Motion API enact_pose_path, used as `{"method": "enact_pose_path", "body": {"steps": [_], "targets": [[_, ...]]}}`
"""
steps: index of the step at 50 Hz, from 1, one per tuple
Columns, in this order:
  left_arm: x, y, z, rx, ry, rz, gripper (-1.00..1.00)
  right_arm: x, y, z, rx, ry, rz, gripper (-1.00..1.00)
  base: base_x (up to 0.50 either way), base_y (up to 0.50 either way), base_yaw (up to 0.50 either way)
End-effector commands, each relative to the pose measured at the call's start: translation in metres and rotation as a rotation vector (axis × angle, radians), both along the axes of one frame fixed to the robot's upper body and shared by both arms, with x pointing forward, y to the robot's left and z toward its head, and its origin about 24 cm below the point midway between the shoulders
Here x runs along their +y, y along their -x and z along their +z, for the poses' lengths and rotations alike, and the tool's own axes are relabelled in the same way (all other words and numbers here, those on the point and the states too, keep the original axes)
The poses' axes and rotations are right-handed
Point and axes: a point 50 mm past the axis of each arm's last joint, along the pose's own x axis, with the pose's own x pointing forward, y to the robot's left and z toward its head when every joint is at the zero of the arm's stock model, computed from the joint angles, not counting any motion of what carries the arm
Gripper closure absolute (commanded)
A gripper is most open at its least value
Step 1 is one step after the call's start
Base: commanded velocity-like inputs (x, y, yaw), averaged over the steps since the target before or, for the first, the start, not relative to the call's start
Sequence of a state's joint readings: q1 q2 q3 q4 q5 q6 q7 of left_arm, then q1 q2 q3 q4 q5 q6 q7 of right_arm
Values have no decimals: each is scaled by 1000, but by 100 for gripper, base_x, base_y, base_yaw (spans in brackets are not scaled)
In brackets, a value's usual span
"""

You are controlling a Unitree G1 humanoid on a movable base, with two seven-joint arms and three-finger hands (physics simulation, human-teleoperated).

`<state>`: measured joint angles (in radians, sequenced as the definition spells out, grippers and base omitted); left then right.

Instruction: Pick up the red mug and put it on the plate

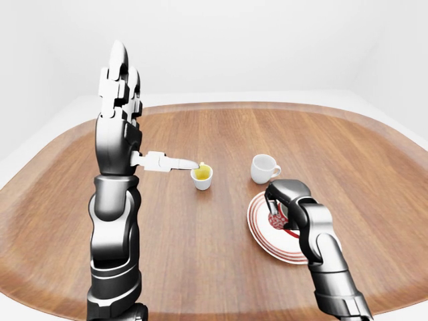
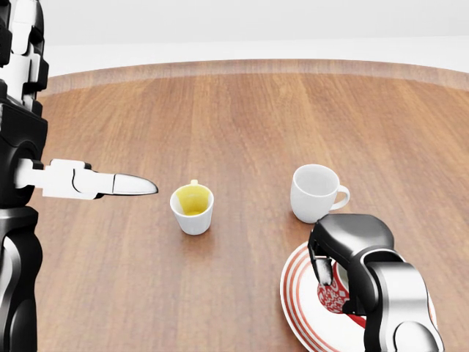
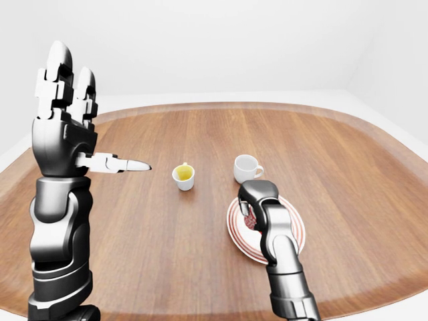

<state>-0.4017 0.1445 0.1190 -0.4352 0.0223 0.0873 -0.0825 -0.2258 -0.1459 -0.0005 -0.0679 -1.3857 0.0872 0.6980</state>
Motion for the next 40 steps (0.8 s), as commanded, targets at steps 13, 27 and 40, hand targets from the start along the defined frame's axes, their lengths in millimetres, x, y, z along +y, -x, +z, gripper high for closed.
{"method": "enact_pose_path", "body": {"steps": [13,27,40], "targets": [[0,-1,-2,10,-3,1,-100,-12,5,-9,34,24,-37,100,0,0,0],[-2,-1,-1,6,-9,-1,-100,-14,10,-31,126,52,-47,100,0,0,0],[0,0,-1,5,-7,1,-100,-10,7,-38,155,101,-39,100,0,0,0]]}}
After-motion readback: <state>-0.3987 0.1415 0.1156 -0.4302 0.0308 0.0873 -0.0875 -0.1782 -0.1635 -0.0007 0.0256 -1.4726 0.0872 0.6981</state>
